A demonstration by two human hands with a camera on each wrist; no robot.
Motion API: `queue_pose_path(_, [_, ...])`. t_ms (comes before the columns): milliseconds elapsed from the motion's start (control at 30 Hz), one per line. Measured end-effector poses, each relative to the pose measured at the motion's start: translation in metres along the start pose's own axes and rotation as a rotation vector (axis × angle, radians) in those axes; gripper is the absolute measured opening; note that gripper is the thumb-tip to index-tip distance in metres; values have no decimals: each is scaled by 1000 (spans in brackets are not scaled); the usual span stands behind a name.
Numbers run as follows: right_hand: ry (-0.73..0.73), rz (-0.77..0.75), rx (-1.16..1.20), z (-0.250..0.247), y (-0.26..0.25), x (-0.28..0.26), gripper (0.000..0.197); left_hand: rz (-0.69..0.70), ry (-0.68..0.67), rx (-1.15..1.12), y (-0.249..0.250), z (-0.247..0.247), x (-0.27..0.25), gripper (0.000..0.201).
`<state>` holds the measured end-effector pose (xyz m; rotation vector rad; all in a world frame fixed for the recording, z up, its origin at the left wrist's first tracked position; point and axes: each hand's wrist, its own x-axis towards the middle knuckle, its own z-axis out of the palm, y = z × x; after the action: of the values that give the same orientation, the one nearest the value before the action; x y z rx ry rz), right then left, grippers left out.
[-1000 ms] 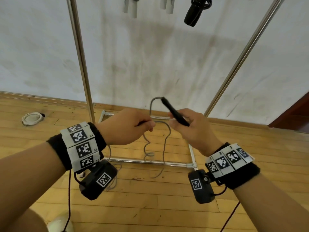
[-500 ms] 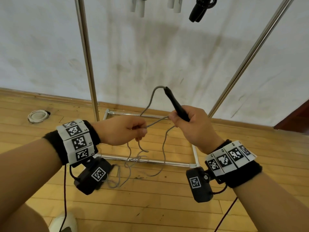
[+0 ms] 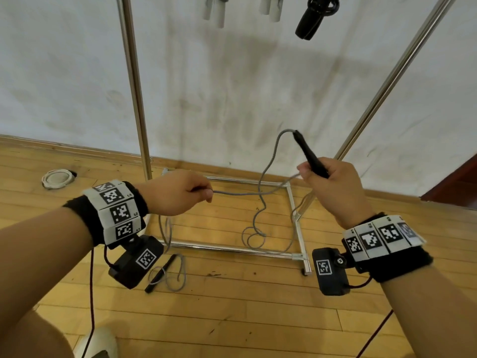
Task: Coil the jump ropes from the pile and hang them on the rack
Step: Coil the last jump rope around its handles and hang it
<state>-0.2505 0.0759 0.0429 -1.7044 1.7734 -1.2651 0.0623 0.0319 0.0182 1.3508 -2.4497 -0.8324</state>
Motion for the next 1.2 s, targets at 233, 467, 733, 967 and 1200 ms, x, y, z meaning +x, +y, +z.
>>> queue_pose_path(233, [-249,-30,8,26,-2,-23,7,169,126,-19,37,6,-2,23])
queue_pose_path(467, [-418,-53,182,61,-23,-39,11,228,217,-185,54,13,-6,22])
queue_pose_path(733, [-348,-50,233,44,-34,-24,21,133,-6,-95,21,6,-10,25])
queue_pose_path(967, [-142,-12,344,21,-36,-8,12,-13,-240,-26,-6,12,-13,27])
queue_pose_path(1200, [8,11,206,5,-14,1,10,-48,-108,28,-5,11,-7,33])
